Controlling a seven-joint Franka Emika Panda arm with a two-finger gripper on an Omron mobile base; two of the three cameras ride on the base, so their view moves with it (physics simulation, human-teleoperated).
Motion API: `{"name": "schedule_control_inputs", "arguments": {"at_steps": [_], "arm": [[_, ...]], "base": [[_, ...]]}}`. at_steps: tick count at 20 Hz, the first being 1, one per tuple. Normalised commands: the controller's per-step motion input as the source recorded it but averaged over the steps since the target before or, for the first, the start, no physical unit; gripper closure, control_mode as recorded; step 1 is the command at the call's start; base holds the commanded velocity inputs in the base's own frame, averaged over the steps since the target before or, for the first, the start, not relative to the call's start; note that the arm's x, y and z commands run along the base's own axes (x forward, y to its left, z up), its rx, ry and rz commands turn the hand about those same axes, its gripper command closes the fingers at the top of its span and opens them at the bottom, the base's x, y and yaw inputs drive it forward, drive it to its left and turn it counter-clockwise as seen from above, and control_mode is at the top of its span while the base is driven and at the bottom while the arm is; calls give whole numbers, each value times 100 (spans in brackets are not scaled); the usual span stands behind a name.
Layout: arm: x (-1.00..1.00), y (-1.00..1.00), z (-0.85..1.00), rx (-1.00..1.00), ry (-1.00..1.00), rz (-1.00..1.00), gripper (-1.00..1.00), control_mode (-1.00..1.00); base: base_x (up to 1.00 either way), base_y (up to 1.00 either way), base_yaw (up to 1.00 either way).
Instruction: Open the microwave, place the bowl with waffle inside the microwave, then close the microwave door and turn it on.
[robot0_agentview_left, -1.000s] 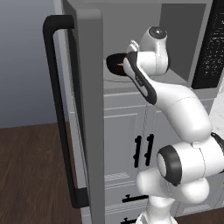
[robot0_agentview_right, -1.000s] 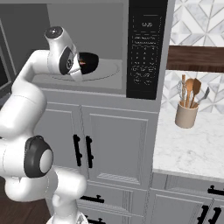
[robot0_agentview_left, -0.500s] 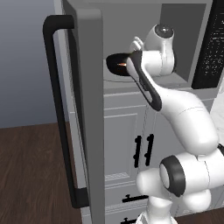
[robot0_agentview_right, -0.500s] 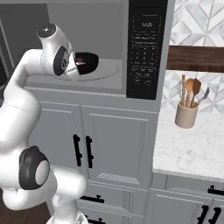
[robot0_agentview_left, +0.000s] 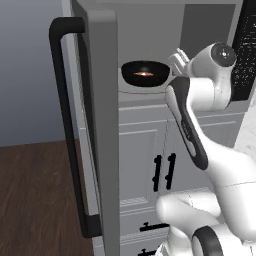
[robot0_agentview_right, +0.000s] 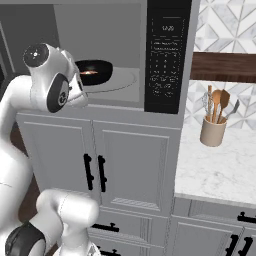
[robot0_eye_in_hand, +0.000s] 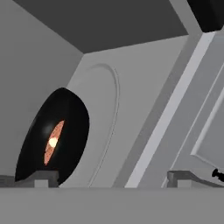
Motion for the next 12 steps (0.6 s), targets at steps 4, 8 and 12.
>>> {"name": "schedule_control_inputs", "arguments": {"at_steps": [4,8,12], "arm": [[-98,-34,34,-24,-1,13,-100,-100],[-76,-1,47,-45,5,27,-100,-100],[-83,0,22,-53,5,30,-100,-100]], "base": [[0,0,0],[0,0,0],[0,0,0]]}}
